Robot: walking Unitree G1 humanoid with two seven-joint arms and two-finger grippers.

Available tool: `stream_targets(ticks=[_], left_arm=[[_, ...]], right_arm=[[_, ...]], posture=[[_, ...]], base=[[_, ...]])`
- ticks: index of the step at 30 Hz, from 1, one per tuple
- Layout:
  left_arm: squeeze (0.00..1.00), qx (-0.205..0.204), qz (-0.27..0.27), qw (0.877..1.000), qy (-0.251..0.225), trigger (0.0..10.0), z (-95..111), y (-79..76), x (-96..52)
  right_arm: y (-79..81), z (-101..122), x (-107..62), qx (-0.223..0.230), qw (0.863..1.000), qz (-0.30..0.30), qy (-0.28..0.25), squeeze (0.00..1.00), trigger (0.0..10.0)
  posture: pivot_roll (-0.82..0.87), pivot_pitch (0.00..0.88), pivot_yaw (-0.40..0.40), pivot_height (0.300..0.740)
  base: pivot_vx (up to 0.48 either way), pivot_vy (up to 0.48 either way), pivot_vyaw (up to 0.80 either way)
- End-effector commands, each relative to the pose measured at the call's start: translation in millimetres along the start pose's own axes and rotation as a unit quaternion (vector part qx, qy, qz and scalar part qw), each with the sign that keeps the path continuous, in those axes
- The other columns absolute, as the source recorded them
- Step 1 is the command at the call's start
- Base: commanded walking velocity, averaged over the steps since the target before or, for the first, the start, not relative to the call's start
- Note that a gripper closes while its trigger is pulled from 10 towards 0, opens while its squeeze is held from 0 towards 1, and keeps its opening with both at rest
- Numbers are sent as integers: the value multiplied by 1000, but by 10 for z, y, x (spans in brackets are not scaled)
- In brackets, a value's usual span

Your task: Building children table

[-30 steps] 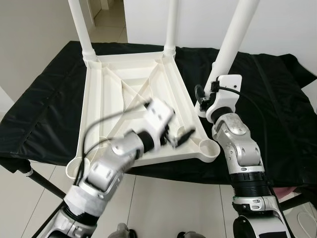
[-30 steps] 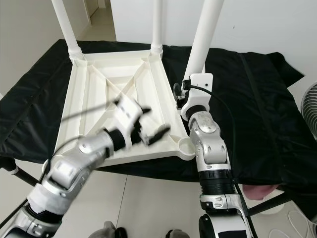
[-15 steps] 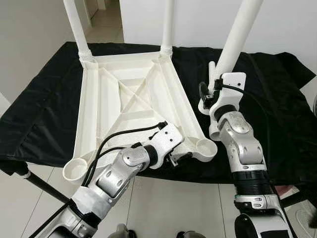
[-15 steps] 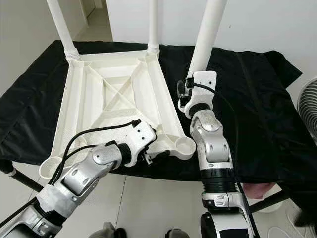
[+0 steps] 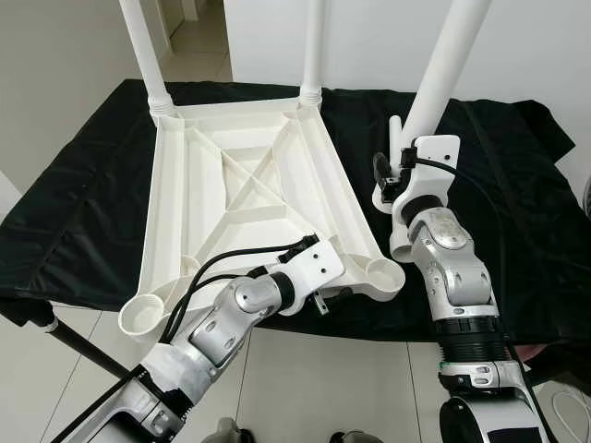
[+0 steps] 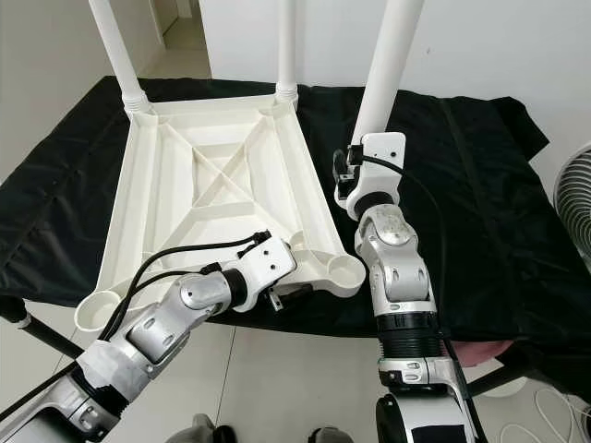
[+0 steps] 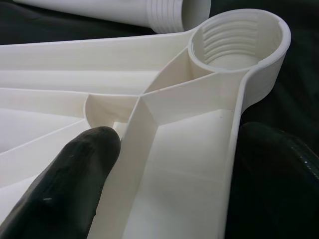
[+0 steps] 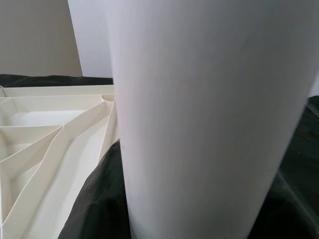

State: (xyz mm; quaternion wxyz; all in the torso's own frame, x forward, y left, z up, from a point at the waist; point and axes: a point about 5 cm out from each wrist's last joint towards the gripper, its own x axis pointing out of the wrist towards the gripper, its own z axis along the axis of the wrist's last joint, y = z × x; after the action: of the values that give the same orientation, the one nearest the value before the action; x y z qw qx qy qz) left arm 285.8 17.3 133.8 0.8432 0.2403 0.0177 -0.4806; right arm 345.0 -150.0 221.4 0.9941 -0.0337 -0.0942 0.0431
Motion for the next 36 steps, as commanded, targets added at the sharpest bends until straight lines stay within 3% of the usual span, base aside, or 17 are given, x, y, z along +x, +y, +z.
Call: stream_targets(ticks=[1, 2, 3, 19, 28, 34, 35, 36], left_arm=[[0, -6, -19, 999, 28, 4000, -110, -71, 30], [0, -8, -19, 999, 28, 4000, -112, -73, 30], [0, -7, -22, 999, 29, 0, -119, -75, 33], [0, 15, -38, 998, 49, 0, -239, -57, -15], [0, 25, -35, 996, 76, 0, -403, 27, -132], [0, 43, -10, 993, 106, 0, -542, 168, -223], [0, 44, -8, 993, 107, 3451, -544, 193, -234], [0, 46, -7, 993, 107, 5137, -545, 213, -244]], right_arm=[[6, 45, 13, -2, 1000, 0, -13, 0, 10000], [6, 47, 13, -2, 1000, 0, -13, 0, 10000], [2, 49, 15, -2, 1000, -1, -14, 0, 10000], [-13, 47, 15, -4, 1000, -5, -14, 0, 10000], [8, 29, 4, 1, 1000, 4, -9, 0, 10000], [29, -1, -9, 1, 1000, 15, -1, 0, 10000], [39, -7, -11, 1, 1000, 19, 0, 0, 10000], [48, -13, -11, 0, 1000, 22, 2, 0, 10000]], posture=[[-95, 88, 40, 740], [-95, 88, 40, 740], [-95, 88, 40, 740], [-97, 91, 47, 740], [-97, 90, 49, 740], [-97, 91, 42, 740], [-96, 90, 39, 740], [-97, 85, 34, 740]], base=[[0, 0, 0], [0, 0, 0], [0, 0, 0], [0, 0, 0], [0, 0, 0], [0, 0, 0], [0, 0, 0], [0, 0, 0]])
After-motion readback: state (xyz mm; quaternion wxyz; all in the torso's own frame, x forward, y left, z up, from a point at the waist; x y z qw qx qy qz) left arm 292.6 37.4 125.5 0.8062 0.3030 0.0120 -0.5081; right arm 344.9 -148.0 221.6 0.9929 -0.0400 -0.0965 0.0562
